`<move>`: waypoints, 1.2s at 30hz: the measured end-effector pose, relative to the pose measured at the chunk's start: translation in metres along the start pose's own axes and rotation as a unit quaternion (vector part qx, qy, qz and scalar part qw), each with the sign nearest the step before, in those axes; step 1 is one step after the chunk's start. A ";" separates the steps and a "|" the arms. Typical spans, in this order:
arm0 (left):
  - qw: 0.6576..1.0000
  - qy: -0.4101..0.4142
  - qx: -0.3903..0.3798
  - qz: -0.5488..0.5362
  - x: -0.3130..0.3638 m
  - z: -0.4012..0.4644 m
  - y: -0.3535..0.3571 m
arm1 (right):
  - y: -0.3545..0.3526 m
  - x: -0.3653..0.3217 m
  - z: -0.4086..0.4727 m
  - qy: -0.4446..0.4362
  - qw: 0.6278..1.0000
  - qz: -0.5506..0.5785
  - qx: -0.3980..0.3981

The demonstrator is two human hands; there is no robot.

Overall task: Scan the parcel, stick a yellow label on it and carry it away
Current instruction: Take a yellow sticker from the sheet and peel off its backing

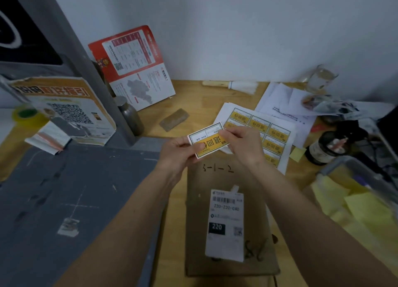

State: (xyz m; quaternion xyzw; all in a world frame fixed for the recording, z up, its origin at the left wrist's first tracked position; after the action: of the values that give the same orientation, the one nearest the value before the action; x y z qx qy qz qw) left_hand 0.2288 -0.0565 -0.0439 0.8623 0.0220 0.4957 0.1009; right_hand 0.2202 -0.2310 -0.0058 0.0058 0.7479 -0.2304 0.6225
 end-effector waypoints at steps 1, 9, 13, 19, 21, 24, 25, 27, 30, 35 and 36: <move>1.000 0.006 0.014 -0.013 -0.002 -0.009 0.004 | -0.010 0.002 -0.009 0.009 1.000 0.009 0.009; 0.984 0.056 0.123 -0.118 -0.031 -0.074 0.032 | -0.051 0.022 -0.079 0.058 0.992 0.072 -0.090; 0.980 0.052 0.133 -0.140 -0.046 -0.099 0.044 | -0.069 0.033 -0.098 0.076 0.991 0.066 -0.091; 0.981 0.055 0.109 -0.147 -0.044 -0.126 0.056 | -0.088 0.031 -0.121 0.080 0.988 0.121 -0.053; 0.983 0.058 0.094 -0.145 -0.039 -0.129 0.057 | -0.094 0.026 -0.127 0.077 0.987 0.137 -0.028; 0.991 0.067 0.058 -0.104 -0.030 -0.135 0.057 | -0.099 0.019 -0.135 0.072 0.987 0.145 -0.006; 0.993 0.063 0.043 -0.091 -0.027 -0.138 0.057 | -0.098 0.016 -0.138 0.067 0.988 0.141 -0.008; 0.996 0.047 0.012 -0.079 -0.024 -0.146 0.056 | -0.093 0.009 -0.144 0.060 0.989 0.135 -0.017; 0.997 0.047 -0.011 -0.055 -0.019 -0.157 0.048 | -0.084 0.001 -0.151 0.050 0.987 0.154 -0.016; 0.997 0.072 0.003 -0.036 -0.007 -0.169 0.029 | -0.071 -0.017 -0.158 0.034 0.984 0.172 -0.019; 0.996 0.080 0.010 -0.043 -0.004 -0.171 0.025 | -0.070 -0.020 -0.159 0.033 0.984 0.173 -0.018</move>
State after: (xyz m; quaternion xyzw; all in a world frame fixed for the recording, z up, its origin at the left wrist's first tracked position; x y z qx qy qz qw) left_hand 0.0786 -0.0556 0.0407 0.8189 0.0723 0.5584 0.1111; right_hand 0.0560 -0.2323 0.0559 0.1314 0.7597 -0.1060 0.6280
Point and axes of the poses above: each hand's wrist, its own z-axis towards the middle knuckle, its own y-axis out of the palm, x = y × z, the point moved 8 cm from there along z, towards the middle knuckle, and after that the axes turned 1 degree about x, right-handed, at the moved point
